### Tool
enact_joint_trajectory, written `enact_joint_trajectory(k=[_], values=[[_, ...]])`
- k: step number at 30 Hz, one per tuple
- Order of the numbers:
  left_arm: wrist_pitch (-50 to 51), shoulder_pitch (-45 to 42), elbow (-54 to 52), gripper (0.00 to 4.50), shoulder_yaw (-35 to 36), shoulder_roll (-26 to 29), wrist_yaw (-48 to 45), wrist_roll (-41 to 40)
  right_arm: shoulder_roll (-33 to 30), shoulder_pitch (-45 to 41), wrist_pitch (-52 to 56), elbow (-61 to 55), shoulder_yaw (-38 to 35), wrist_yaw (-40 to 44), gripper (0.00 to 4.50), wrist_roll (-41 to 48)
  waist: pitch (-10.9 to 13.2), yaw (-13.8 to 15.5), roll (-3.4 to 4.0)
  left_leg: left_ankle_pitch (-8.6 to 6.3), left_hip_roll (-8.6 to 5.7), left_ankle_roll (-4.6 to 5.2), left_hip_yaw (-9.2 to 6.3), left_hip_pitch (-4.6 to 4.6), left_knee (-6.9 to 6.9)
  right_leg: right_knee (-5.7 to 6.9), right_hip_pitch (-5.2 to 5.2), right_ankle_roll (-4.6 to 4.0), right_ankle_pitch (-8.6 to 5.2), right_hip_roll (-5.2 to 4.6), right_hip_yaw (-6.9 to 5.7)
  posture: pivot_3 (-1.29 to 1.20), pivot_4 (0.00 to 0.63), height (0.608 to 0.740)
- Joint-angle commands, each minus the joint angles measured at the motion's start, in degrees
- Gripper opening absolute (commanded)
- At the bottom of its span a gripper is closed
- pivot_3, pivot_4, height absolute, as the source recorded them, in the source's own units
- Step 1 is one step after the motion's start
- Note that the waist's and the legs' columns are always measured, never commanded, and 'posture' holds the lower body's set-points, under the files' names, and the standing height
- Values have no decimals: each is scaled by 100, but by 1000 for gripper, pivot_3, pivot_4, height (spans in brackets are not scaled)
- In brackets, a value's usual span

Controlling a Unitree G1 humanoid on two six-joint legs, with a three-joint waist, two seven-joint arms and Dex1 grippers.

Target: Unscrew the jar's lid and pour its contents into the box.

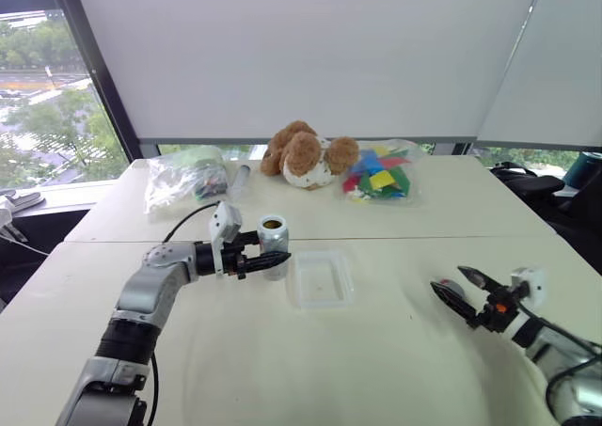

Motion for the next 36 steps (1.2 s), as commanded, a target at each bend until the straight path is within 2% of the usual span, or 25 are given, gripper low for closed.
enact_joint_trajectory(k=[1,4,7,10,12,14,15,18,21,25,36], values=[[-955,-432,403,2381,-194,-83,455,731,-331,406,354,-1618,81,105,4489,187,-1,16,-1,0,-1,0,-1,0,0,0,0,0,0,0,0,0,150,740],[-2063,-609,911,2381,-395,-195,702,1299,-412,715,591,-2275,132,17,4489,205,-1,27,-3,0,-1,0,-1,0,0,-2,3,1,0,2,-1,0,150,740],[-3331,-811,1469,2381,-688,-259,1505,2229,-312,965,723,-2560,64,-146,4489,224,-1,66,-4,0,-2,0,2,-2,0,-7,3,1,0,-1,0,0,150,740],[-4619,-1060,1823,2381,-1130,-213,3369,3869,-176,1251,741,-2695,-7,-313,4489,199,3,137,-10,0,-4,0,4,-2,1,-9,2,4,1,-4,0,0,150,740],[-5410,-1164,1843,2381,-1718,59,4924,5463,-107,1355,756,-2779,-37,-424,4489,209,3,146,-11,0,-5,0,4,-5,1,-13,3,18,9,-5,1,0,150,740],[-5667,-1305,1884,2381,-2310,301,6296,6794,-59,1416,791,-2853,-49,-506,4489,235,2,147,-9,-1,-7,-1,4,-7,0,-17,3,26,13,-12,1,0,150,740],[-5476,-1390,1790,2381,-2700,440,7280,7638,-35,1453,799,-2901,-40,-542,4489,237,2,146,-10,-1,-10,-1,6,-7,-1,-19,3,32,17,-16,3,0,150,740],[-4767,-1639,1844,2381,-3650,568,9433,9361,19,1535,834,-2996,-20,-631,4489,266,3,145,-11,-1,-17,-1,10,-10,0,-23,4,46,22,-24,3,0,150,740],[-3637,-1911,2415,2381,-4202,374,10563,10262,99,1556,898,-3110,22,-761,4489,315,4,144,-14,-1,-25,-1,15,-17,5,-22,2,56,20,-24,3,0,150,740],[-2688,-2143,2741,2381,-4589,189,11800,10840,190,1563,1000,-3257,49,-906,4489,405,6,139,-17,-1,-27,-1,20,-39,9,-16,-19,59,18,-21,-3,0,150,740],[-1340,-2634,3879,2381,-5452,-212,13100,11460,339,1497,1204,-3390,146,-1139,4489,574,6,138,-21,-1,-33,-1,19,-42,10,-12,-24,62,16,-24,-4,0,150,740]])
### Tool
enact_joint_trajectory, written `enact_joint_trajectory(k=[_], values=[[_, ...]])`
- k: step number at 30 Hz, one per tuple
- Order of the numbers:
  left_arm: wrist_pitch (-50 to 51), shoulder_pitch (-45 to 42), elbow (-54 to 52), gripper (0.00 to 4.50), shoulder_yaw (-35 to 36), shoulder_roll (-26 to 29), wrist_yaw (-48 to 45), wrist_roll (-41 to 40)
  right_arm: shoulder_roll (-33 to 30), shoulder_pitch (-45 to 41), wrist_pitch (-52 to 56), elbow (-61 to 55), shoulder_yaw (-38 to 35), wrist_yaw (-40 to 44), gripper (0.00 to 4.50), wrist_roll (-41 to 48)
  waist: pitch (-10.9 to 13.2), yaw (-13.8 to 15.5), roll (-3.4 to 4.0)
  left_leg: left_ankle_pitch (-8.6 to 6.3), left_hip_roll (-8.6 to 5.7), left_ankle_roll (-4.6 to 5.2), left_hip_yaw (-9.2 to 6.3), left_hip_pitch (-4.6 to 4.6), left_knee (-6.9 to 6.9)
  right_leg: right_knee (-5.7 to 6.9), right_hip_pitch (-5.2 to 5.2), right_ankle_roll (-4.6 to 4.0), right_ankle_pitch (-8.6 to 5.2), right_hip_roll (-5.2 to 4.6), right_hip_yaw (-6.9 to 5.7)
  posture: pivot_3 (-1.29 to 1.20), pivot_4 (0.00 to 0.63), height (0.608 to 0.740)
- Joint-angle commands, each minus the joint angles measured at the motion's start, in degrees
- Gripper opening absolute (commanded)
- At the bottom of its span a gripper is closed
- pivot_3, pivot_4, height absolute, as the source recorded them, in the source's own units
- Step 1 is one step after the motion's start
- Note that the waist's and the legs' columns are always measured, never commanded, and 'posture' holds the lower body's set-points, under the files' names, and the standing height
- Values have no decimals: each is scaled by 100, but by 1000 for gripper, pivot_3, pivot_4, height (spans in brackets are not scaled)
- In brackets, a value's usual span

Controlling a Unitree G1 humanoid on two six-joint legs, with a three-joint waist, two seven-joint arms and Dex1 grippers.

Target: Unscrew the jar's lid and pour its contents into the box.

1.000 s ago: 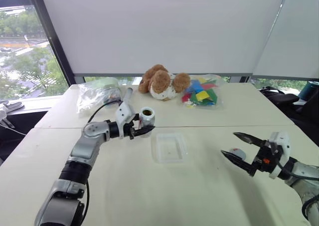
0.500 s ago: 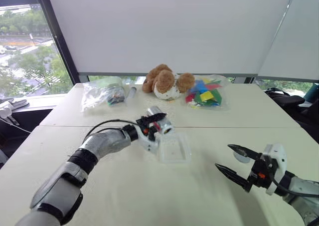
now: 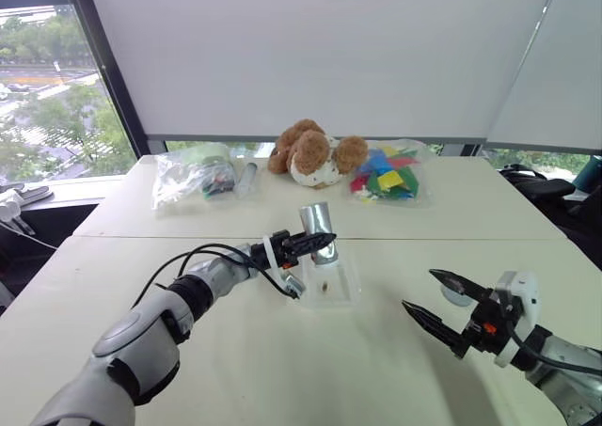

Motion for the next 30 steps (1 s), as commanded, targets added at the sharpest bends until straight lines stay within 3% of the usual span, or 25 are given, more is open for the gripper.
enact_joint_trajectory(k=[1,7,12,13,15,17,19,22,25,30], values=[[334,-421,283,2381,-95,-48,411,44,60,-50,41,-315,16,-74,4489,148,0,1,-2,0,0,0,0,-1,1,0,0,0,0,0,0,0,150,740],[127,-636,448,2381,-183,-111,417,-215,100,-89,95,-318,99,-96,4489,189,0,1,-2,0,-2,0,1,-3,4,-2,0,1,0,-4,0,0,150,740],[-1571,-656,97,2381,421,131,-27,-1497,73,-174,110,-267,115,-44,4489,228,0,-9,-2,0,4,-1,1,-3,4,2,-3,0,0,-5,1,0,150,740],[-2106,-605,-92,2381,608,271,-291,-1908,63,-192,116,-252,111,-10,4489,248,0,-9,-2,0,8,-1,1,-2,4,3,-4,0,0,-6,2,0,150,740],[-3447,-294,-158,2381,1435,466,-1985,-3782,32,-219,98,-206,118,109,4489,265,-1,-9,1,1,20,-3,2,-2,4,3,-5,-4,3,-8,2,0,150,740],[-3725,371,-463,2381,2349,578,-4660,-6326,-1,-258,-21,-139,168,288,4489,192,-8,-25,11,2,25,-5,17,4,2,2,-5,-10,6,-12,3,0,150,740],[-2867,1086,-1328,2381,3043,674,-6827,-8385,-5,-296,-271,-53,229,507,4489,57,-11,-67,17,2,31,-5,34,13,-1,3,-4,-18,11,-14,7,0,150,740],[-1227,1891,-2661,2381,3913,853,-8506,-10231,33,-385,-770,146,326,909,4489,-93,-9,-111,17,3,36,-4,35,14,3,5,-4,-23,15,-12,10,0,150,740],[95,2553,-3585,2381,4651,1028,-9070,-11216,53,-471,-1100,364,408,1144,4489,-206,-8,-113,14,2,35,-3,25,12,17,7,4,-23,15,-8,8,0,150,740],[1586,3702,-4365,2381,6081,1019,-9043,-12428,121,-699,-1536,652,660,1367,4489,-385,-10,-152,16,-1,34,2,4,44,20,10,33,-20,16,-6,11,0,150,740]])
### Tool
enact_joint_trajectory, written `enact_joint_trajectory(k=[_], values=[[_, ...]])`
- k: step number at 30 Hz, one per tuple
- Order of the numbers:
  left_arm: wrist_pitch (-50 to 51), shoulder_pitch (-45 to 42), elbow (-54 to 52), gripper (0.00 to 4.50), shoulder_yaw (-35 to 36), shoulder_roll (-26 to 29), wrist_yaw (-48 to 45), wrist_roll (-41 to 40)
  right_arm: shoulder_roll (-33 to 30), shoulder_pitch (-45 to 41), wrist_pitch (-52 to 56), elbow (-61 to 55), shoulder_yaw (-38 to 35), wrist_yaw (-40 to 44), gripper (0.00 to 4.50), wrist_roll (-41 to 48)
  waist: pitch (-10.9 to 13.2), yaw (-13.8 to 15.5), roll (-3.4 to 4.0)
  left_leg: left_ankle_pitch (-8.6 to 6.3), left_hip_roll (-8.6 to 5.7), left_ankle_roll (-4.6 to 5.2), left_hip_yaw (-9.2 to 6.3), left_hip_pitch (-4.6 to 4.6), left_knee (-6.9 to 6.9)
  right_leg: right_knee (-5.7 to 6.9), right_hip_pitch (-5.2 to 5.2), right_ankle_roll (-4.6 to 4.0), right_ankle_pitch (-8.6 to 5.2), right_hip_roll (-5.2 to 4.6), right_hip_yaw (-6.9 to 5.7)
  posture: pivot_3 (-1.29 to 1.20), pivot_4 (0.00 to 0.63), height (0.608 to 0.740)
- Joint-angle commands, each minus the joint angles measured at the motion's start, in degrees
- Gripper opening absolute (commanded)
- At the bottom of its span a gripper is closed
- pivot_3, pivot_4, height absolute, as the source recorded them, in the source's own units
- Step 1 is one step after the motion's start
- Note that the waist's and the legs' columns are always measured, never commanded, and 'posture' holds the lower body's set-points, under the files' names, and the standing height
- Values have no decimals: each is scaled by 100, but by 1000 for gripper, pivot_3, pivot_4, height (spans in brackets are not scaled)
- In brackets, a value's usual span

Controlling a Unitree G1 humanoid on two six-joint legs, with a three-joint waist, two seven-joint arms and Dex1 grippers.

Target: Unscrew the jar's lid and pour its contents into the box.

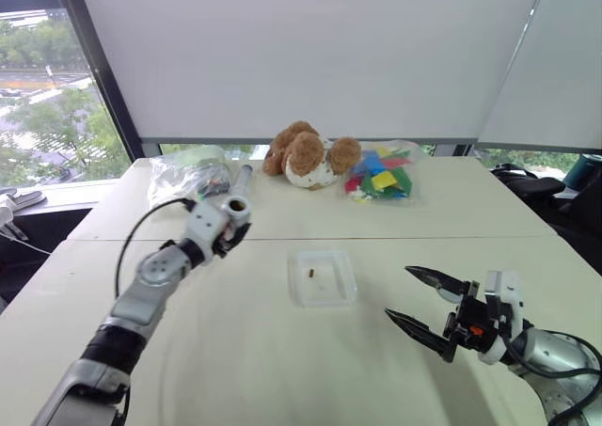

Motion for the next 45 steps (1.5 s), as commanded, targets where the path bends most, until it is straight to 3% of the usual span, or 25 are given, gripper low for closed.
enact_joint_trajectory(k=[1,9,20,21,23,32,38,43,45], values=[[673,616,-444,2381,894,16,-30,-603,77,-197,-410,72,147,190,4489,-89,0,-6,-1,0,1,0,0,12,-7,0,7,0,0,2,0,0,150,740],[460,1513,-364,2381,1774,-539,485,-367,102,-614,-1016,480,569,574,4489,-301,-5,104,-15,0,-2,-1,-3,40,-13,-8,38,-2,-1,2,1,0,150,740],[-35,1753,-23,2381,1651,-864,378,337,96,-751,-1042,653,698,643,4489,-262,-18,131,-4,0,-1,-1,1,47,-17,-9,40,-4,-1,0,3,0,150,740],[-55,1767,-25,3421,1664,-881,363,341,84,-752,-1048,663,696,661,4500,-266,-19,131,-3,0,-1,-1,1,48,-16,-9,42,-4,-2,0,3,0,150,740],[-85,1768,-13,4410,1709,-904,359,348,66,-768,-1048,687,686,690,4500,-267,-19,128,-4,0,-1,-1,1,48,-18,-10,41,-4,-2,-1,3,0,150,740],[104,2269,-640,4469,2103,-859,125,26,-118,-638,-1037,654,450,851,4500,-137,-17,117,-7,-1,1,-2,1,46,-24,-14,37,-5,-3,-5,3,0,150,740],[465,2947,-1047,4469,2455,-469,-336,-210,-457,-336,-1154,787,-70,1116,4500,-23,-17,129,-8,-1,3,-3,0,45,-31,-18,35,-29,-16,-9,5,0,150,740],[-105,3805,-1615,4469,2518,608,-1840,67,-1168,323,-1092,856,-825,1790,4500,189,-16,141,-12,-2,4,-4,1,39,-33,-26,32,-54,-30,-29,4,0,150,740],[-861,4426,-1885,4469,2780,1145,-2623,296,-1570,674,-1292,1158,-1256,2290,4500,140,-17,134,-11,-3,3,-5,9,40,-45,-37,29,-57,-32,-40,8,0,150,740]])
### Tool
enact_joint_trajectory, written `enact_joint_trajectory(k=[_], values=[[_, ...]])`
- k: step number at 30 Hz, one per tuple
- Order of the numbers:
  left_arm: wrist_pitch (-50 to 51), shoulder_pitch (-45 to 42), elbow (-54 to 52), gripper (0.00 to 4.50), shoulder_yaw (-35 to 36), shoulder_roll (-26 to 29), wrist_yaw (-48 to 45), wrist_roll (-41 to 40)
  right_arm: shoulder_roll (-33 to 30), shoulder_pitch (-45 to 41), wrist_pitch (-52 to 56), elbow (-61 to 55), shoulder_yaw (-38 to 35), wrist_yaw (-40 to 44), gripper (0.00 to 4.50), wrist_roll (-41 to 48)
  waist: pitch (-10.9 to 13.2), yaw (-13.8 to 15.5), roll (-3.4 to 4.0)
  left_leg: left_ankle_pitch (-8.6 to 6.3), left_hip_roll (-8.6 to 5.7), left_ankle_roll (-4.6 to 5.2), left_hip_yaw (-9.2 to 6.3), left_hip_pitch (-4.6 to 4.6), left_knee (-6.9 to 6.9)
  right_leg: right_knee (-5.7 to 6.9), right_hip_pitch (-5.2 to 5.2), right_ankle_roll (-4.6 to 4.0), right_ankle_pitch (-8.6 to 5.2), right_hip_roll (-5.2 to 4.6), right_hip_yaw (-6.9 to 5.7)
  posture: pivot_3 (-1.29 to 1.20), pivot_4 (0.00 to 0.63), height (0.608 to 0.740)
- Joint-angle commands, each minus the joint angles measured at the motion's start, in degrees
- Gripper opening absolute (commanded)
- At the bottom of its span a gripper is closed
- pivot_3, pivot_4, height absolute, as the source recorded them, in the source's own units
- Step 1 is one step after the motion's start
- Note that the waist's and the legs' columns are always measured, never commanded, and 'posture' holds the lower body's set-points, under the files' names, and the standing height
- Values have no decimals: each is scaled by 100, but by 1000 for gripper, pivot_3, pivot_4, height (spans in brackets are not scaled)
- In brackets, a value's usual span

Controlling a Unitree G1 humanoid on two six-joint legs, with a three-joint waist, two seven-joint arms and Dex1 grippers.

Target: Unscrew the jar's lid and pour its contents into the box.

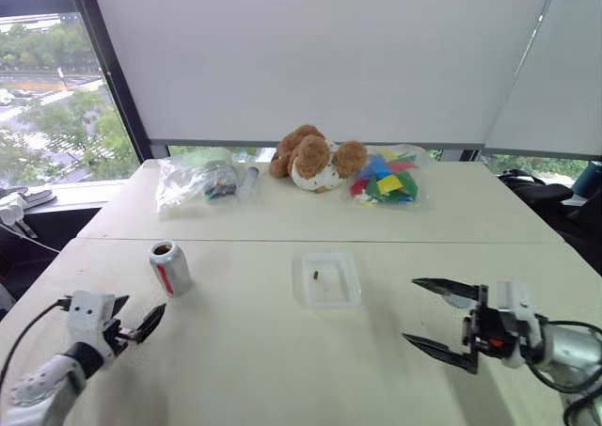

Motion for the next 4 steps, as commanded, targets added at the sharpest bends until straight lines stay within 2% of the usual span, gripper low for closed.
enact_joint_trajectory(k=[1,4], values=[[-1155,672,-558,4469,532,663,-1182,273,-523,390,-288,358,-785,736,4500,95,-1,-6,1,-1,2,-1,5,-2,-5,-7,-4,-1,0,-6,6,0,150,740],[-1364,842,-535,4469,672,844,-1529,159,-633,428,-447,631,-861,956,4500,80,-8,-6,13,-4,17,-2,26,2,-21,-37,-3,-13,7,-18,3,0,150,740]])
